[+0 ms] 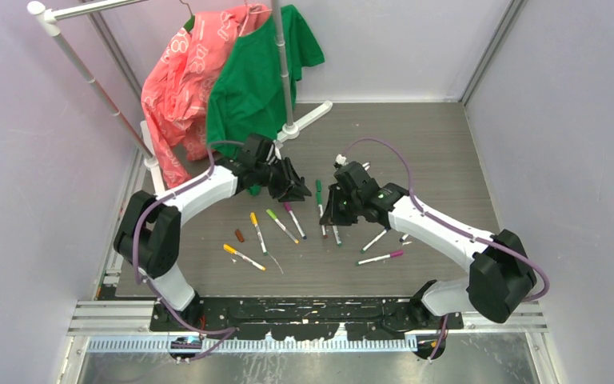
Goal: Open the pen caps
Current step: Pick up the pen from the center of the board, then open the pen cap from the pen.
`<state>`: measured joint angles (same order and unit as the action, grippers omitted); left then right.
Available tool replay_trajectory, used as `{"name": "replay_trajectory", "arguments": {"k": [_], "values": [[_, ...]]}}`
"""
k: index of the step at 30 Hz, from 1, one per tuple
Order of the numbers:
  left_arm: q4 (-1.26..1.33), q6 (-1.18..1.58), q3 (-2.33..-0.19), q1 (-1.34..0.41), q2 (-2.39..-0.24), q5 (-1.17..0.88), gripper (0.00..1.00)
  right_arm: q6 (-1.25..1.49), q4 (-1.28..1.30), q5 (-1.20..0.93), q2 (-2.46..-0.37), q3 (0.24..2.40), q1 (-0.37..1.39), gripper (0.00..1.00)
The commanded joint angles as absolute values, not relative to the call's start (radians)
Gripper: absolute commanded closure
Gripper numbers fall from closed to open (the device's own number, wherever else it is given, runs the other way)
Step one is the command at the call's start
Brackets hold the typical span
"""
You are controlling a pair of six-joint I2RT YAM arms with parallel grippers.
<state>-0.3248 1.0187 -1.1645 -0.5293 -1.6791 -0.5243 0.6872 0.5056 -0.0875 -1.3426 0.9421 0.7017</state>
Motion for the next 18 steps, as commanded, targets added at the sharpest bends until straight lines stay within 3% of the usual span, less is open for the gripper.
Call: {"name": "replay_trajectory", "arguments": {"k": [1,18], "values": [[-0.249,1.057,-1.229,-0.539,-1.699,-0.567,0.68,0.636,0.455,-0.199,-1.35,1.009,0.71,0.99],[-0.227,1.084,-1.256,-0.555,-1.763,-0.579,0.69,0.638,0.432,-0.245,-1.368,1.036,0.715,0.99]]}}
